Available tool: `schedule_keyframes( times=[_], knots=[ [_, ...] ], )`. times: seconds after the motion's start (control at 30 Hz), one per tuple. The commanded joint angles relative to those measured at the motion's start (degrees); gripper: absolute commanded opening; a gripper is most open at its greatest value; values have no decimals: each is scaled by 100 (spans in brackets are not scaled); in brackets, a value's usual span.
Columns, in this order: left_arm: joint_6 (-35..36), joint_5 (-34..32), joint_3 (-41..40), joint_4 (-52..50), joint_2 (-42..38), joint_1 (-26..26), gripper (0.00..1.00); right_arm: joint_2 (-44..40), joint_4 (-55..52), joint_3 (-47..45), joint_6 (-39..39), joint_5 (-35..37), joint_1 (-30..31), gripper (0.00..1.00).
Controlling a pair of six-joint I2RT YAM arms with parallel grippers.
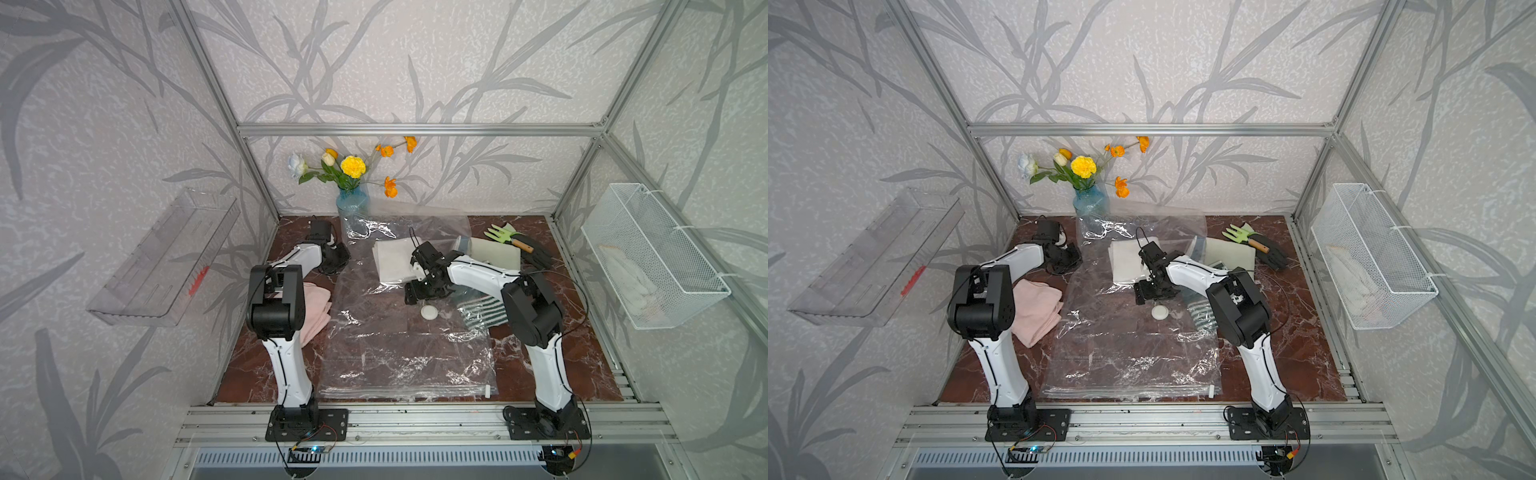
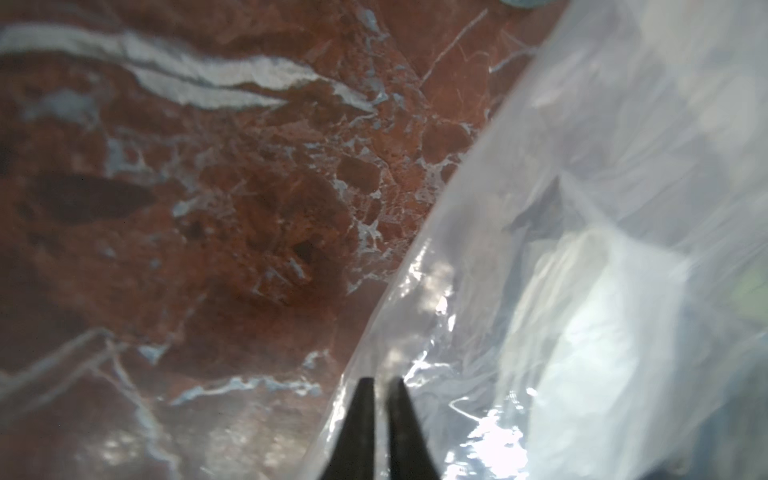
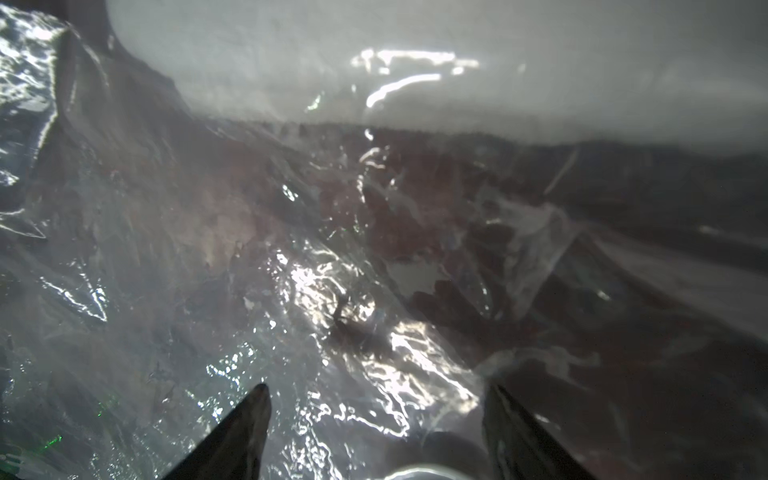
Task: Place the folded towel into the vacuum bag
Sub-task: Pick up the vacuum bag from the center of the board.
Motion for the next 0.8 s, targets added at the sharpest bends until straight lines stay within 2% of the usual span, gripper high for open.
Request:
schedule_keyframes(
  times=[0.0,0.17,0.33,0.53,0.77],
  knots=[
    [52,-78,8,-465,-736,-20,0,-145,29,115,-106,-267,22,79],
    [337,-347,-212,-1320,-1695,-19,0,-743,-143,303,-7,-132,-312,79],
    [405,-1285,-776,-1802,-2650,96,0,-1144,-162,295,160,789,-908,76],
    [330,-2799,-1362,-1559,-3546,285,0,-969,-350,712,32,1861,-1087,69],
    [639,-3720,-1221,-1664,-3891,216,0,-229,-661,1592,-113,2378,-1132,60]
  ],
)
